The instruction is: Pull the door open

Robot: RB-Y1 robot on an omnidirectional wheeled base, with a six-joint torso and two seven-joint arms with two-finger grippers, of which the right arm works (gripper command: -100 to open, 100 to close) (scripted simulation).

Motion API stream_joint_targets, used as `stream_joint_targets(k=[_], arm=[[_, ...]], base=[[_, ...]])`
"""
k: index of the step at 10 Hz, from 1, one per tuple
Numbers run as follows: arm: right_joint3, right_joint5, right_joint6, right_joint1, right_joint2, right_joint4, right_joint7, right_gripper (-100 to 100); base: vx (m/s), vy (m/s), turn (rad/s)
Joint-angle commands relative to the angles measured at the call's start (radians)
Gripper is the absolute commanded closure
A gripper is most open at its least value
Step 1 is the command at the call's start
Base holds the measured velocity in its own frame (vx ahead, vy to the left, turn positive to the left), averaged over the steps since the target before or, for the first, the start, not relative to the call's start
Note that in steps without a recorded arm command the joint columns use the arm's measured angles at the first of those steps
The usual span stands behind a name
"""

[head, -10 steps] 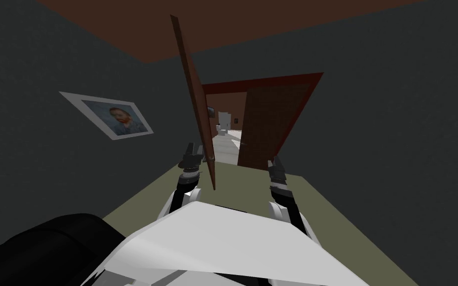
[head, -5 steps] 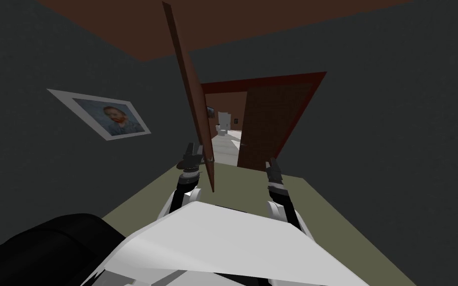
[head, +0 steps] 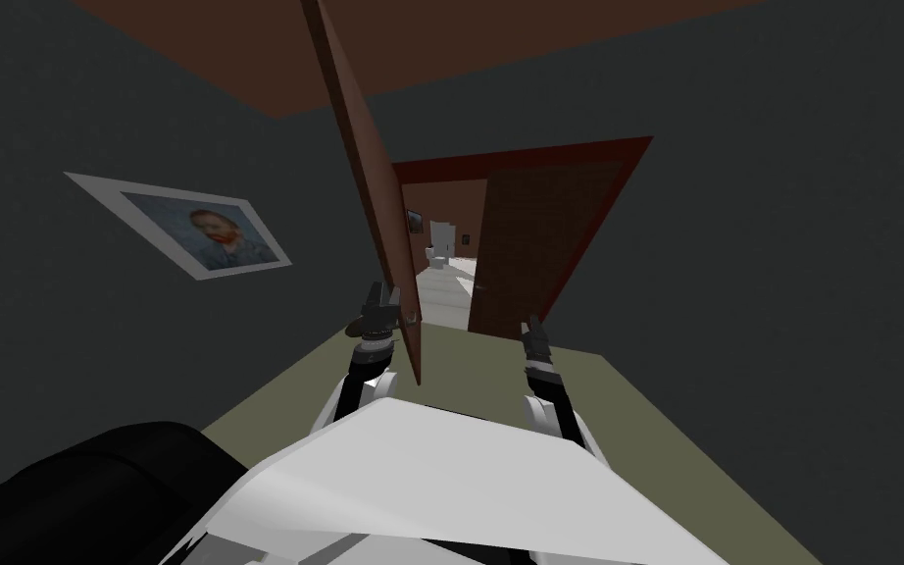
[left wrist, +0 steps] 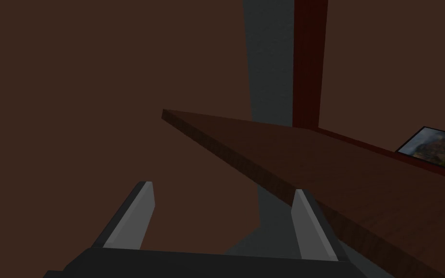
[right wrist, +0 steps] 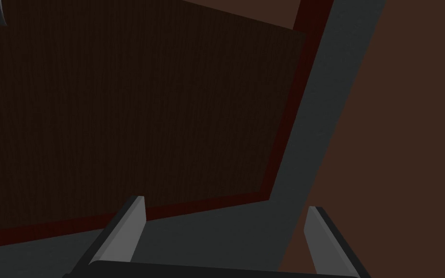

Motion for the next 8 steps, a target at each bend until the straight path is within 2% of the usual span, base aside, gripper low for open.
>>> stream_joint_targets(k=[1,8], arm=[[-0.001,-0.011,-0.009,-0.021,-0.004,0.042,0.006,-100],[-0.003,-0.063,-0.057,-0.098,-0.018,0.230,0.030,-100]], base=[[0.098,-0.012,-0.003],[0.095,-0.015,0.001]])
